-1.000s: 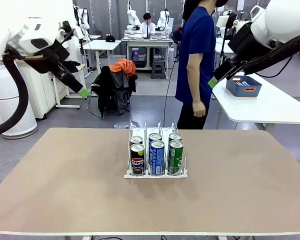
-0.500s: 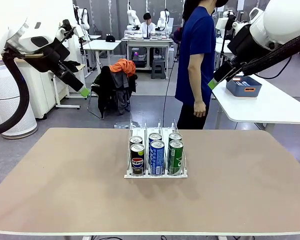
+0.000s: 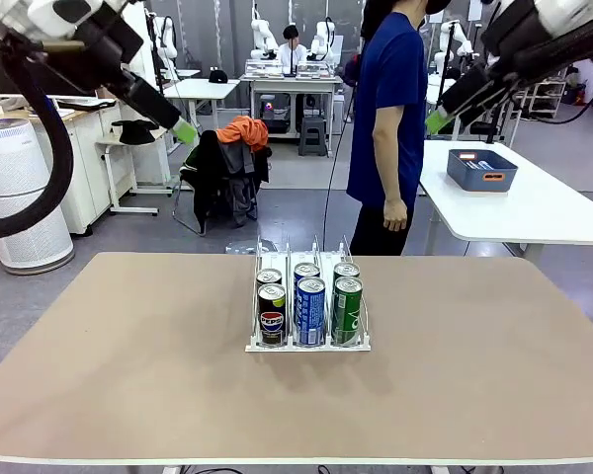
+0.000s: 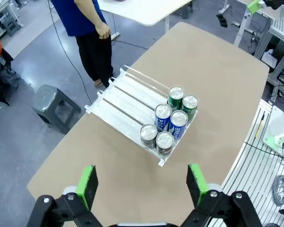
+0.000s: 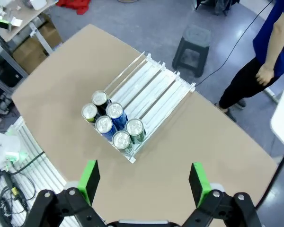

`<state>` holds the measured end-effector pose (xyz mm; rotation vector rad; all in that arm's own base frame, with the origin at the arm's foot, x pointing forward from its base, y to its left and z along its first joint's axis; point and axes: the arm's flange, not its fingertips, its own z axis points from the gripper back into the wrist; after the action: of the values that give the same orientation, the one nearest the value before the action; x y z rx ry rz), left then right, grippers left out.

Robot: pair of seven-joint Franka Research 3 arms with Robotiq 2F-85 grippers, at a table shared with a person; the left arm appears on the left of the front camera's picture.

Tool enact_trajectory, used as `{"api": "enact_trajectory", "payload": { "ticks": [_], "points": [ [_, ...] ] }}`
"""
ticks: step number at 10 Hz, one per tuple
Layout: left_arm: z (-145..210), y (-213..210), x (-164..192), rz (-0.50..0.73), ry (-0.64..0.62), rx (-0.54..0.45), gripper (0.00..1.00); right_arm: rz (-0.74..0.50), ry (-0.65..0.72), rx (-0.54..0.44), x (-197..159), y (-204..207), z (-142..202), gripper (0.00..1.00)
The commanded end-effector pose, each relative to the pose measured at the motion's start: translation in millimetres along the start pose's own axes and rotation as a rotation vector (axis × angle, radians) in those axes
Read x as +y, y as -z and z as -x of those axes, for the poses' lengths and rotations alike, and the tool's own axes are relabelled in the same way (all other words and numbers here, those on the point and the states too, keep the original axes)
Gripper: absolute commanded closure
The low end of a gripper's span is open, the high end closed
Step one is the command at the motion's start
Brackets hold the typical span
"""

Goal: Fill the beverage cans into the dispenser.
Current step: Pick up the Sprite handed by the human.

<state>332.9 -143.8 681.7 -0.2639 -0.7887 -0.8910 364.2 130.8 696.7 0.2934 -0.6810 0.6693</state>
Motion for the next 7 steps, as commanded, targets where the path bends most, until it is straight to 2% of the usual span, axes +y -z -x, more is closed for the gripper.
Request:
{"api": "enact_trajectory", "payload": {
  "ticks": [1,4,7],
  "points": [
    [-2,-5,1,0.042,-0.001,-0.026,0.0,0.008,-0.005,-0.017,5,-10,-7,0.0],
    [-6,-15,-6,0.055,0.029,-0.039,0.0,0.031,-0.007,-0.03,-1,-24,-20,0.0],
    [-3,-11,-8,0.08,0.063,-0.023,0.0,0.047,-0.012,0.006,-10,-17,-25,0.0]
  ]
}}
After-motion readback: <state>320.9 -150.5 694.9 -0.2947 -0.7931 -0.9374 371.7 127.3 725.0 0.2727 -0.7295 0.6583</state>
